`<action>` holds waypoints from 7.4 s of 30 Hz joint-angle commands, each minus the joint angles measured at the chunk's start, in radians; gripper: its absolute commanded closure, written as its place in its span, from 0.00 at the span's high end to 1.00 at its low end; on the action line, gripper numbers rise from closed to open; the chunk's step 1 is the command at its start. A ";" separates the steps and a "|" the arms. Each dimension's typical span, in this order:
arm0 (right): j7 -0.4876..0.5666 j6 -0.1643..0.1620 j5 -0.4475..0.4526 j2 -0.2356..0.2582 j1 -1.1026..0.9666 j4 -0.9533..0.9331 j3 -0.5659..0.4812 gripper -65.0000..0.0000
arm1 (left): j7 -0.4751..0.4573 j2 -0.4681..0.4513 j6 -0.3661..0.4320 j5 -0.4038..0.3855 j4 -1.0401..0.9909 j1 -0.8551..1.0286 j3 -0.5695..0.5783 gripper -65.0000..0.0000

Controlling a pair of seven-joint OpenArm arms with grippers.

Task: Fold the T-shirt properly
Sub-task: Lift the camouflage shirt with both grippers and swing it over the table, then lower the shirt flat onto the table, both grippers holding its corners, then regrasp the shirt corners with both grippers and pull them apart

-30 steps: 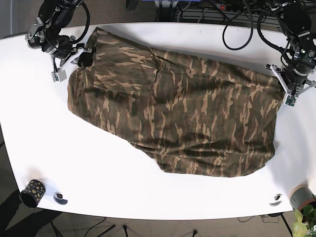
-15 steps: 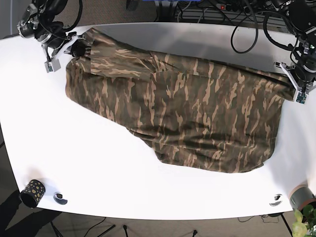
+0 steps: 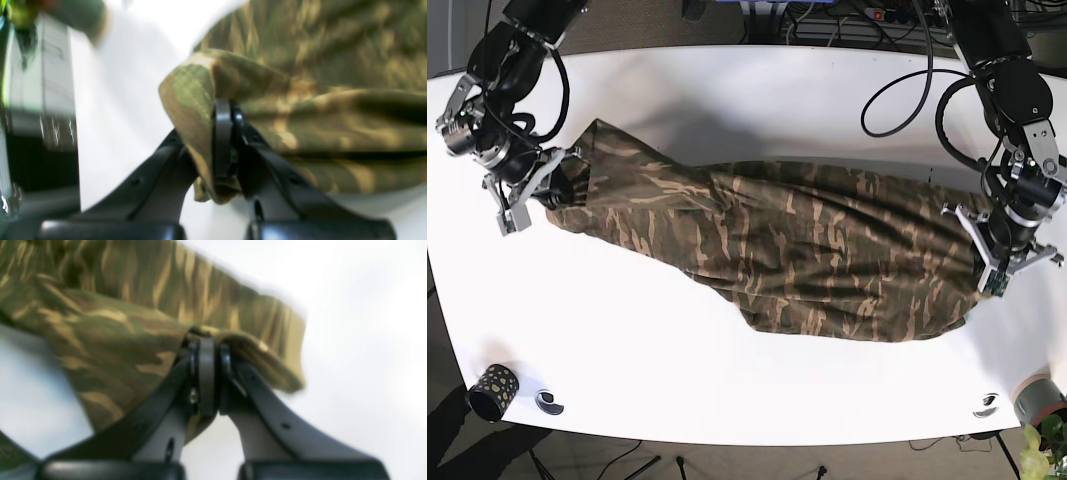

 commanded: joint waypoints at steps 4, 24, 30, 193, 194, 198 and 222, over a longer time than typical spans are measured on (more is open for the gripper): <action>0.028 0.001 -0.073 0.040 0.172 -0.112 -0.056 0.00 | -0.019 -0.013 0.031 0.079 -0.052 -0.149 0.077 0.00; 0.063 0.001 -0.357 0.092 0.807 -0.523 -0.283 0.00 | -0.021 0.016 0.100 0.130 -0.423 -0.688 0.121 0.00; 0.063 0.001 -0.380 0.123 0.988 -0.632 -0.316 0.00 | -0.019 0.013 0.100 0.131 -0.471 -0.841 0.121 0.00; 0.022 0.001 -0.182 0.008 -0.112 -0.024 0.004 0.57 | -0.113 0.045 -0.107 0.032 -0.294 0.167 -0.253 0.63; 0.022 0.001 -0.182 0.000 -0.098 -0.032 0.004 0.55 | -0.131 0.045 -0.107 0.032 -0.306 0.170 -0.253 0.63; 0.023 0.001 -0.182 -0.003 -0.030 -0.145 -0.051 0.51 | -0.185 0.038 -0.107 0.038 -0.386 0.173 -0.245 0.63; 0.263 0.001 -0.171 0.170 0.201 -0.575 -0.212 0.50 | -0.185 -0.041 -0.107 0.030 -0.389 0.174 -0.256 0.49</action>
